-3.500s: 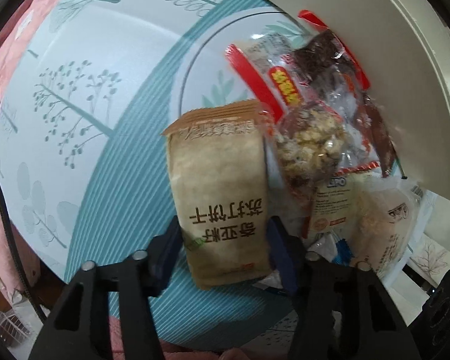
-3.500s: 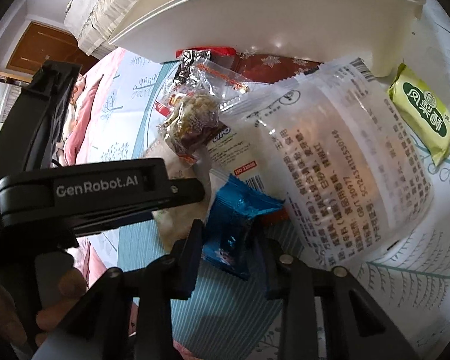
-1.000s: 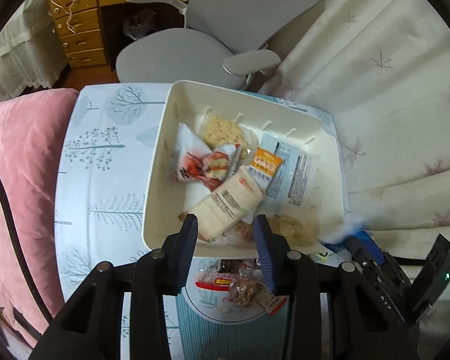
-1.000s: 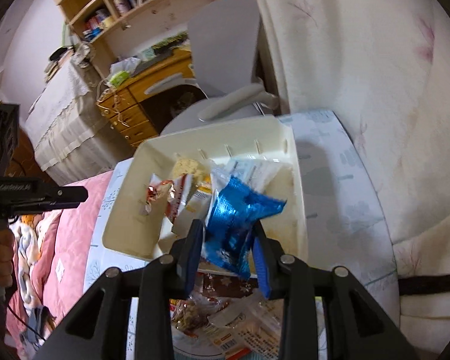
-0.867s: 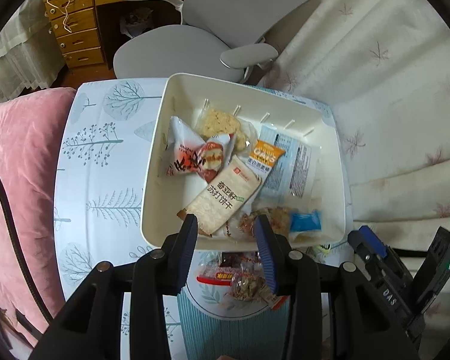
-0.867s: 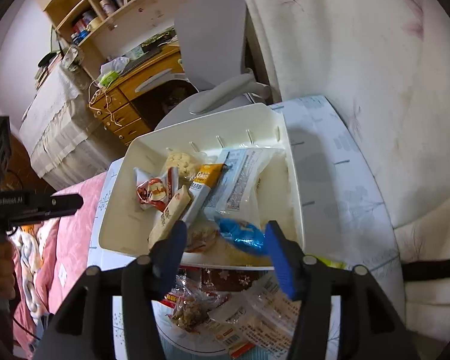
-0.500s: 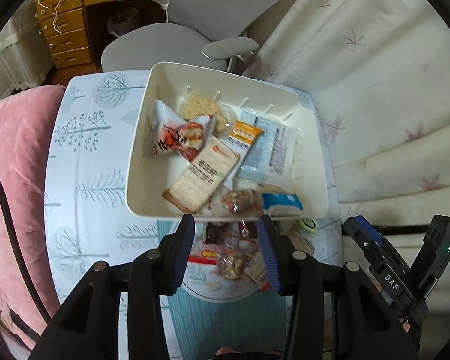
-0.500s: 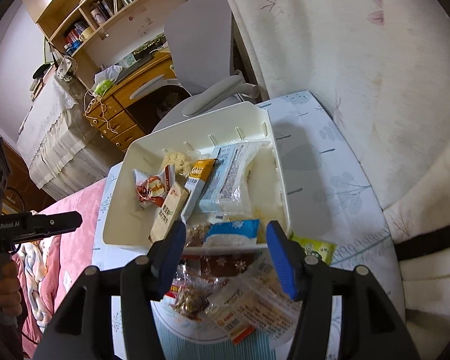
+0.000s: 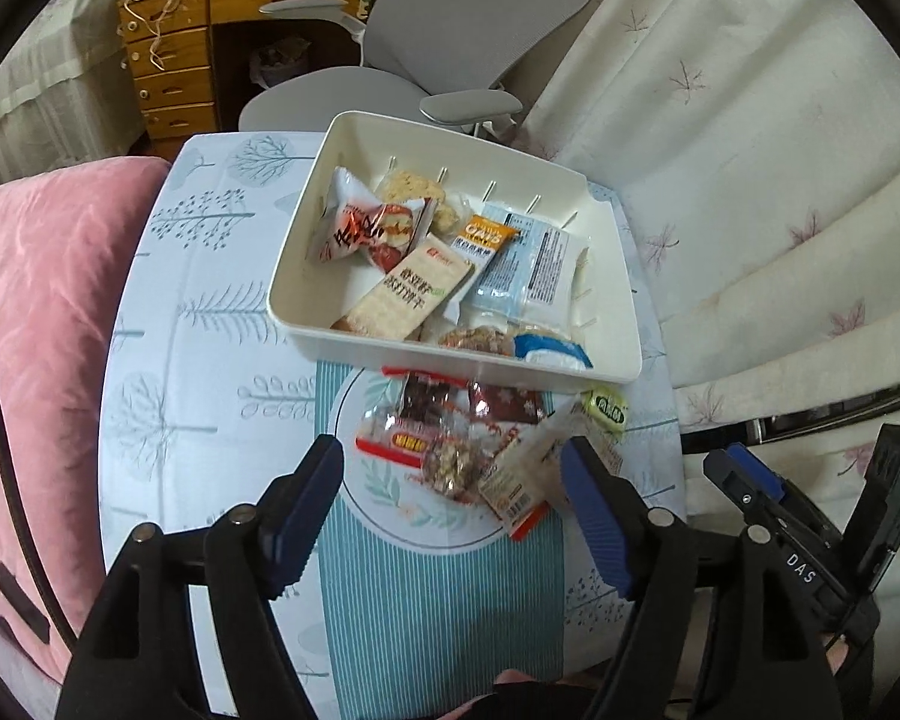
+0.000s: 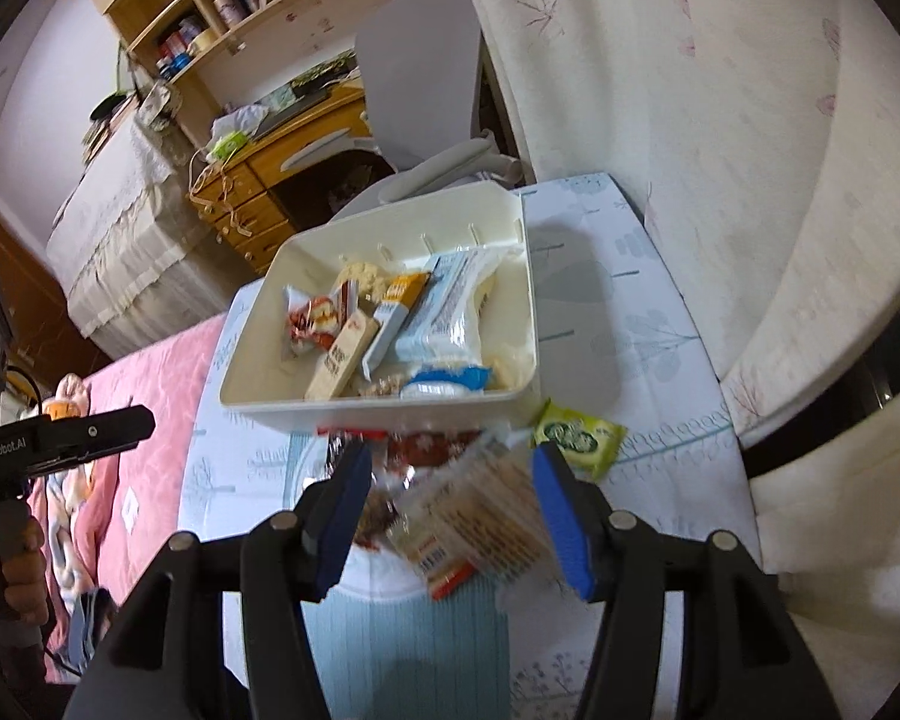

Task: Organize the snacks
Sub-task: 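Withdraw both grippers from the tray toward the remaining snacks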

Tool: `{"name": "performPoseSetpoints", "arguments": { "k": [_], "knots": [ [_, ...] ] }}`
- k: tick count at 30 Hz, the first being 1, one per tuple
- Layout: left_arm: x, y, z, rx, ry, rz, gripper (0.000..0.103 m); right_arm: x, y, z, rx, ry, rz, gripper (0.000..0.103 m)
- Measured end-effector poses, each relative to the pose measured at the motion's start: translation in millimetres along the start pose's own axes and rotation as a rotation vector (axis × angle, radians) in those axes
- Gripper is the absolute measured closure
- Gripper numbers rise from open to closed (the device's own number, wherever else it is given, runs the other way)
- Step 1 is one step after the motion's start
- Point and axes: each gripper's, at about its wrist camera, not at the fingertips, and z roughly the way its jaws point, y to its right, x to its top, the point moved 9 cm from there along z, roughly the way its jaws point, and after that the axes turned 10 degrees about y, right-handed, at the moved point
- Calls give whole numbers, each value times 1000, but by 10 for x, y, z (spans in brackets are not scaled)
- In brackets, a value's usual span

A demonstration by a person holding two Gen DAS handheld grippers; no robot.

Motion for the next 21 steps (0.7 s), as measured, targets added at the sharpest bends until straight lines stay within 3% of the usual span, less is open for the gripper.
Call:
{"name": "performPoseSetpoints", "arguments": {
  "k": [4,11,16,21],
  "knots": [
    [-239,25,-2,55,-1,13,25,-134,71,-46,23,-27,-42,47],
    [-623,89,66,84,-35,-8,25,-321,185,-57,59,-67,-123,47],
    [-775,106,117,125,-61,36,16,-390,261,-59,69,-70,-167,47],
    [-857,22,244,163,-111,13,16,-451,350,26,57,-83,-197,47]
  ]
}}
